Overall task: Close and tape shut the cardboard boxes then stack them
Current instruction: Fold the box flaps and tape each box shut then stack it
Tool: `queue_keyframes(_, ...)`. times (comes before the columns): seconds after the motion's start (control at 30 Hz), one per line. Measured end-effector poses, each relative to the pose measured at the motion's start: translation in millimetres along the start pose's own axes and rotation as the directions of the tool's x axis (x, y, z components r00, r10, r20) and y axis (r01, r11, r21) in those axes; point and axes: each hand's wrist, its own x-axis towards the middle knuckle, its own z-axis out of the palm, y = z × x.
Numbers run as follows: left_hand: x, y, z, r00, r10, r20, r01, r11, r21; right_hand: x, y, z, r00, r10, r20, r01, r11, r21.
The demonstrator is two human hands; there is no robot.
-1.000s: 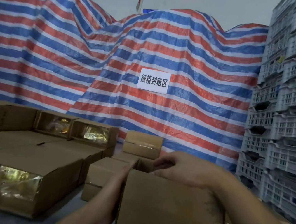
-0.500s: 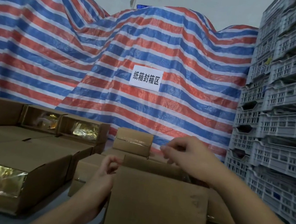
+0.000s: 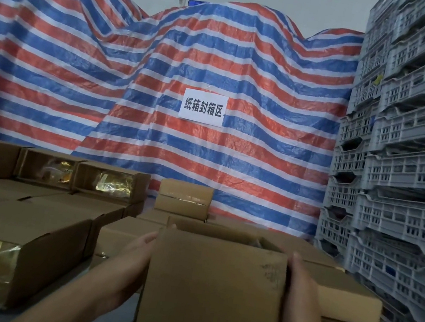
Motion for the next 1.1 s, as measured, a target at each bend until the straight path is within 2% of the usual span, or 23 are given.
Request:
queue_keyframes(0.1, -1, -2, -2, 1.000, 0.004, 0.028, -0.004, 1.000, 0.006, -7, 5, 2, 0.993, -0.064, 0.096, 0.073, 0.993, -0.088)
queue_keyframes(0.23, -3, -5, -2, 0.999, 0.024, 0.029, -0.024, 1.000, -0.006, -7, 4, -2, 0.979, -0.016, 0.204, 0.037, 0.994, -0.098)
queue_keyframes(0.57, -3, -7, -6, 0.992, 0.120, 0.032, -0.121, 0.992, 0.020, -12, -4, -5, 0.970, -0.021, 0.244, 0.065, 0.983, -0.173)
queue_keyframes(0.67, 1, -9, -7, 0.993, 0.120, -0.016, -0.120, 0.992, 0.038, -7, -3, -7, 0.960, 0.032, 0.277, -0.002, 0.994, -0.110)
queue_keyframes(0.8, 1, -3, -6, 0.994, 0.110, 0.014, -0.111, 0.991, 0.075, -4, 5, -8, 0.937, 0.052, 0.344, -0.057, 0.998, 0.005)
queue_keyframes(1.0, -6, -3, -7, 0.994, 0.099, 0.034, -0.100, 0.995, 0.022, -4, 8, -7, 0.943, 0.067, 0.326, -0.097, 0.992, 0.078)
queue_keyframes(1.03, -5, 0, -4, 0.996, 0.080, 0.024, -0.082, 0.995, 0.051, -4, 8, -7, 0.944, 0.067, 0.323, -0.099, 0.991, 0.085)
queue_keyframes(1.1, -12, -8, -5, 0.989, 0.125, 0.084, -0.133, 0.985, 0.107, -5, 7, -8, 0.943, 0.065, 0.327, -0.100, 0.991, 0.092)
